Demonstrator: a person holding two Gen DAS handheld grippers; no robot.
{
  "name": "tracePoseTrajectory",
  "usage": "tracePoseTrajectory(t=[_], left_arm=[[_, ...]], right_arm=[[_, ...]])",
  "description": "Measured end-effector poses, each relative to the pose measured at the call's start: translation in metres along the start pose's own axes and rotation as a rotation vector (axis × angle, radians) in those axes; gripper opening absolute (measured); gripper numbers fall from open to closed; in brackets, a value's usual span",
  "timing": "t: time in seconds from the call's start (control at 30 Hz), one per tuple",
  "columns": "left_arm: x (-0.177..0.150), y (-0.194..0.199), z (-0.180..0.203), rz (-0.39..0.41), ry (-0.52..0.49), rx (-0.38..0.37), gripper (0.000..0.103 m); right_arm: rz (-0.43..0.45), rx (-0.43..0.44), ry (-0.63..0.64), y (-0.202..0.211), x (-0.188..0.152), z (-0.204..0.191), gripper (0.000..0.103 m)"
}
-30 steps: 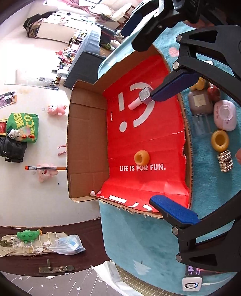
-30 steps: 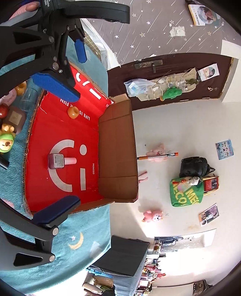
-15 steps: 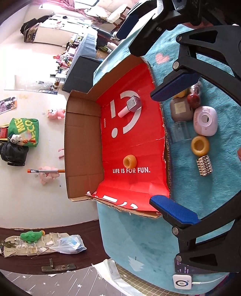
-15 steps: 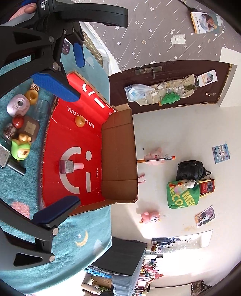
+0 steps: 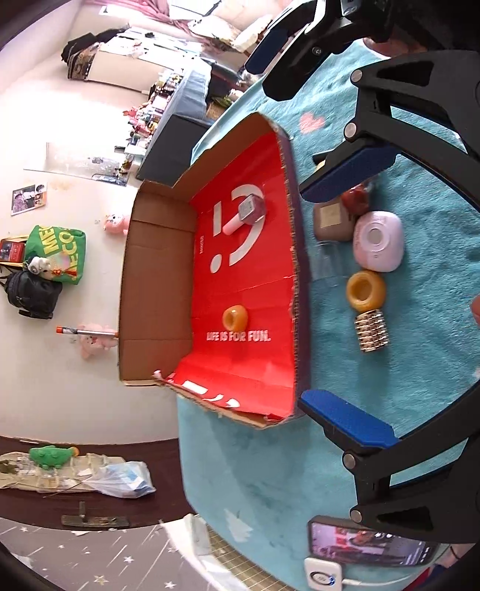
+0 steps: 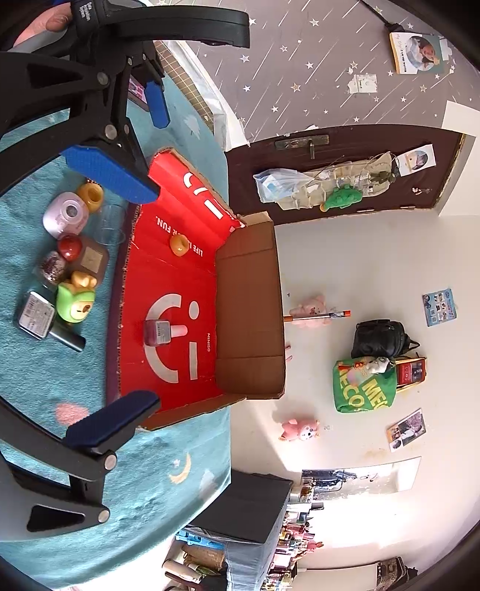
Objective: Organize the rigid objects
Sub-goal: 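Withdraw both open tools from the box back toward the items on the table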
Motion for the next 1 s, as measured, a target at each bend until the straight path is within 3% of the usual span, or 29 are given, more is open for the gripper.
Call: tracePoseTrajectory(t=[0.23, 0.43, 1.0], left_arm=[[-0.016, -0.004, 0.003, -0.030, -0.004, 0.014, 0.103], [-0.027, -0.009, 0.001, -0.055, -0.004, 0.081, 0.103], [-0.053, -0.023, -0.013, -0.129, 0.018, 0.059, 0.103]], right_arm=[[-0.003, 0.002, -0.018, 0.004, -0.014, 0.000, 0.103], [-0.032, -0.003, -0.035, 0.002, -0.026, 0.003, 0.103], [-0.126, -0.023, -0.056, -0.012, -0.054, 0.000, 0.103]])
Point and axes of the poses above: each gripper's, at about its wrist camera, not at the fingertips, and y roughly against the way its jaws point, z to its right, x to its top, the point moved 1 cm from there along -y, roughly the way its jaws point, and after that the axes turned 6 degrees about -z, right-handed, at the moved point
